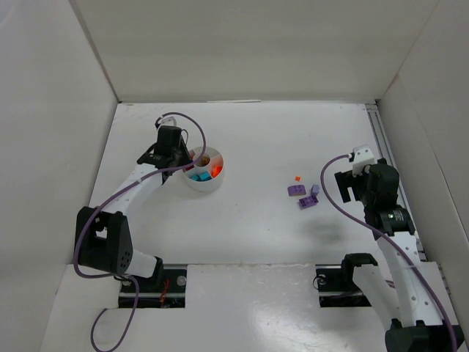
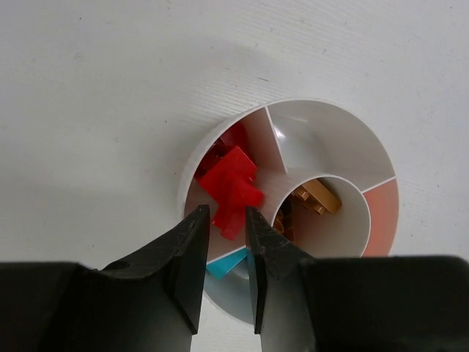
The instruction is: Sort the legos into containers by color
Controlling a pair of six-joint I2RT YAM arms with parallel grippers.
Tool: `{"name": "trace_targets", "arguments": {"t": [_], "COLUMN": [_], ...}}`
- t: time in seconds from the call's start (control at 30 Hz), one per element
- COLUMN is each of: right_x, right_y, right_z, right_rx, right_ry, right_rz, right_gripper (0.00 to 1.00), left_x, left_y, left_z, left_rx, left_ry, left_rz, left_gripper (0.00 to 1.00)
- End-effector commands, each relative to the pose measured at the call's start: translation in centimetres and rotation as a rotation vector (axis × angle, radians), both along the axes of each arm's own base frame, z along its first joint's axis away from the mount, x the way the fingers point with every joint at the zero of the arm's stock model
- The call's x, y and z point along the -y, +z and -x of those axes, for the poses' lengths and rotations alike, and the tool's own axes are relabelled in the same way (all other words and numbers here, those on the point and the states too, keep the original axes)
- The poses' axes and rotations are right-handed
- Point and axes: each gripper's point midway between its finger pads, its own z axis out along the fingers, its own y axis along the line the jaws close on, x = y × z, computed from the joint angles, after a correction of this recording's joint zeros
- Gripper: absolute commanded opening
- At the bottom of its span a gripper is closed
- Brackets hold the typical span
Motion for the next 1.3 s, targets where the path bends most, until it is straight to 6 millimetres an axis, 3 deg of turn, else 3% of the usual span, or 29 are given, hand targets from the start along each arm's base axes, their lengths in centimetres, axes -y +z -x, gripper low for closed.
{"name": "trace_targets", "arguments": {"t": [0.0, 0.2, 0.27, 0.37, 0.4, 0.57, 0.67, 0.7, 0.73, 0.8, 0.83, 0.9, 1.07, 1.17, 1.23, 1.27], "right_x": [0.3, 0.2, 0.0, -0.8, -1.0, -3.2, -4.6, -4.9, -5.3, -6.0, -6.6, -6.8, -10.1, -10.5, -10.4, -10.3], "right_y": [1.6, 1.4, 1.4, 1.3, 0.9, -0.9, -3.2, -3.0, -4.3, -4.6, -5.7, -6.5, -7.2, -8.7, -10.1, -9.8], "right_z": [-0.4, -0.6, -0.6, -1.0, -1.2, -2.6, -3.4, -4.2, -4.3, -5.3, -5.5, -5.8, -7.3, -7.7, -7.6, -8.0], "right_rx": [0.053, 0.044, 0.042, 0.04, 0.03, -0.006, -0.032, -0.002, -0.027, -0.002, -0.029, -0.048, -0.095, -0.133, -0.16, -0.139], "right_ry": [-0.019, -0.01, 0.002, 0.057, 0.079, 0.193, 0.21, 0.209, 0.191, 0.184, 0.167, 0.134, 0.144, 0.1, 0.056, 0.043], "right_rz": [0.002, -0.002, 0.001, -0.003, 0.005, -0.048, -0.149, -0.175, -0.229, -0.289, -0.335, -0.343, -0.335, -0.335, -0.364, -0.371], "right_gripper": [1.0, 1.0, 1.0, 1.0, 1.0, 1.0, 1.0, 1.0, 0.98, 0.97, 0.97, 0.97, 0.97, 0.95, 0.88, 0.86], "left_x": [0.0, -0.4, -0.3, -0.4, -0.3, 0.9, 1.5, 1.3, 1.4, 1.3, 1.6, 1.8, 2.1, 1.8, 1.7, 1.7], "left_y": [2.5, 4.2, 4.8, 6.2, 6.9, 8.6, 9.7, 9.5, 9.6, 9.6, 9.3, 8.7, 7.6, 7.1, 6.3, 6.3], "left_z": [-0.4, 0.0, 0.1, 0.4, 0.8, 2.6, 3.8, 4.1, 4.4, 5.2, 5.6, 6.3, 7.3, 7.4, 7.8, 7.8], "left_rx": [0.058, 0.1, 0.115, 0.153, 0.17, 0.247, 0.295, 0.294, 0.301, 0.313, 0.31, 0.309, 0.307, 0.299, 0.288, 0.288], "left_ry": [0.003, 0.003, 0.01, 0.016, 0.014, 0.015, -0.002, 0.023, 0.028, 0.031, 0.026, 0.017, 0.004, 0.027, 0.027, 0.027], "left_rz": [0.01, 0.007, 0.019, 0.036, 0.054, 0.111, 0.134, 0.149, 0.154, 0.161, 0.17, 0.188, 0.207, 0.215, 0.21, 0.21], "left_gripper": [0.23, 0.29, 0.37, 0.65, 1.0, 1.0, 1.0, 1.0, 1.0, 1.0, 1.0, 1.0, 1.0, 1.0, 1.0, 1.0]}}
